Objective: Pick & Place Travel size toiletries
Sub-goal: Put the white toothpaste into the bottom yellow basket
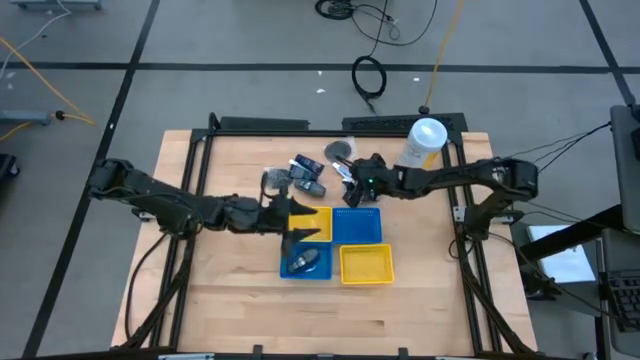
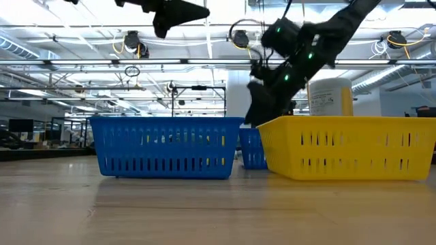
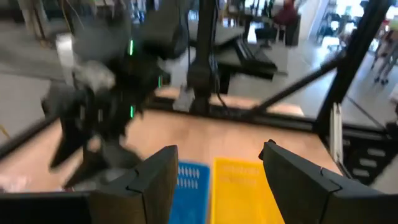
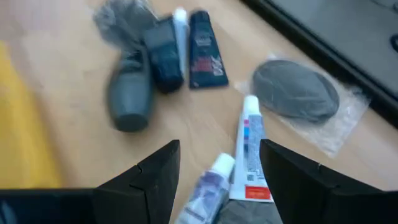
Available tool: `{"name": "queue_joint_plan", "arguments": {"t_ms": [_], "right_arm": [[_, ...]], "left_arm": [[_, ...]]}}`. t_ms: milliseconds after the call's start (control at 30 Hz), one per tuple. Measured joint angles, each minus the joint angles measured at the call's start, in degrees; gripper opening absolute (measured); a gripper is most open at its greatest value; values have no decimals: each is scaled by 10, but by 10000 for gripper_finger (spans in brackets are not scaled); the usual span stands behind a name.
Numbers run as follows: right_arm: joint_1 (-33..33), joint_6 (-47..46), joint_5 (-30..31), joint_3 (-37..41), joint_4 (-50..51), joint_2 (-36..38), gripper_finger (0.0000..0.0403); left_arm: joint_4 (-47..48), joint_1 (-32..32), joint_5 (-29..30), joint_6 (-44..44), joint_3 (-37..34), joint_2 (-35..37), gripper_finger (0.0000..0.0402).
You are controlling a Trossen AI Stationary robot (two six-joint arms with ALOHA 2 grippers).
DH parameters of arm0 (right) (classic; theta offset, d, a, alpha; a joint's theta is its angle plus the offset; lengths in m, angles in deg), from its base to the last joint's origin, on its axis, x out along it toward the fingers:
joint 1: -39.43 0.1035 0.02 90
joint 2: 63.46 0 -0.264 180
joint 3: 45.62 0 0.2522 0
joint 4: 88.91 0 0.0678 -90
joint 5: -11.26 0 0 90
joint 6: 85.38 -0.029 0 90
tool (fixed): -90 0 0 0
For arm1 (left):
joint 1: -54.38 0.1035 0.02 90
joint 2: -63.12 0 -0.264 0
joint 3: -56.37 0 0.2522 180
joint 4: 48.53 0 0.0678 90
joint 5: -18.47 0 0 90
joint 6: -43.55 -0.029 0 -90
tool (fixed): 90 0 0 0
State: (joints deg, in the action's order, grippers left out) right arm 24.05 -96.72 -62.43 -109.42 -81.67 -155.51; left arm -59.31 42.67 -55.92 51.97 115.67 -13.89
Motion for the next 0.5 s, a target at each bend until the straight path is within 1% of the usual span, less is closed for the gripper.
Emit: {"name": "queue_joint_plan", "arguments": {"t_ms": [167,267,367,500], "right_arm": [[-37,3,-4,-6,-1,-31,212],[-53,5,-45,-20,5,-51,212],[-58,11,-60,-43,3,-73,212],[-58,30,-60,-73,11,-102,212]], "left_arm": [[-38,24,0,-19,0,0,234],[-39,40,0,-21,0,0,234],[-40,52,0,-21,0,0,234],[-40,61,0,-21,0,-2,234]]}}
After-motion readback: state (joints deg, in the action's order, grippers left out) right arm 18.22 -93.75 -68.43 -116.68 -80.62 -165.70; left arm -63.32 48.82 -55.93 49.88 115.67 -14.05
